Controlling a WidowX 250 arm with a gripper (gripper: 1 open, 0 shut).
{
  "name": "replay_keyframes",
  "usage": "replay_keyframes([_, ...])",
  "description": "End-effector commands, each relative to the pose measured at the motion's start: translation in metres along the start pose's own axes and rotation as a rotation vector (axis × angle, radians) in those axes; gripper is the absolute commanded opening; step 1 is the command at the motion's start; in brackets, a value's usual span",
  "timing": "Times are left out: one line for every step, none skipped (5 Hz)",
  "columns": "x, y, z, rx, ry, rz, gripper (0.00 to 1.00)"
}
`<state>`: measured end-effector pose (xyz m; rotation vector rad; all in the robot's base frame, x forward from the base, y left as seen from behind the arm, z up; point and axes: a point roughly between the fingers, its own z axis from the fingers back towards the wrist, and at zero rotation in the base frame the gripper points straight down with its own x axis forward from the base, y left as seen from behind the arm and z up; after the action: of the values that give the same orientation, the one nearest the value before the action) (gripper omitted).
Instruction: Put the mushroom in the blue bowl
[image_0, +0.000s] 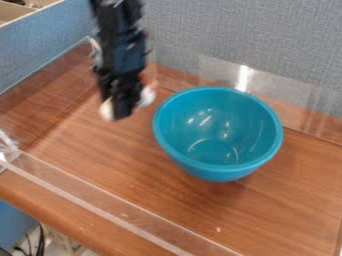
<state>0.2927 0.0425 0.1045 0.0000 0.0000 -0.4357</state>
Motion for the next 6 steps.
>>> replay_keyframes([0.024, -0.013, 0.051, 0.053, -0.090, -0.010, 0.00])
replay_keyframes([0.033, -0.027, 0.069, 0.058, -0.104, -0.015, 0.00])
replay_keyframes([0.044, -0.044, 0.067, 0.054, -0.104, -0.005, 0.00])
replay_keyframes([0.053, -0.064, 0.066, 0.047, -0.104, 0.004, 0.00])
replay_keyframes([0.059, -0.082, 0.067, 0.037, -0.108, -0.042, 0.00])
replay_keyframes([0.061, -0.094, 0.067, 0.023, -0.110, -0.069, 0.00])
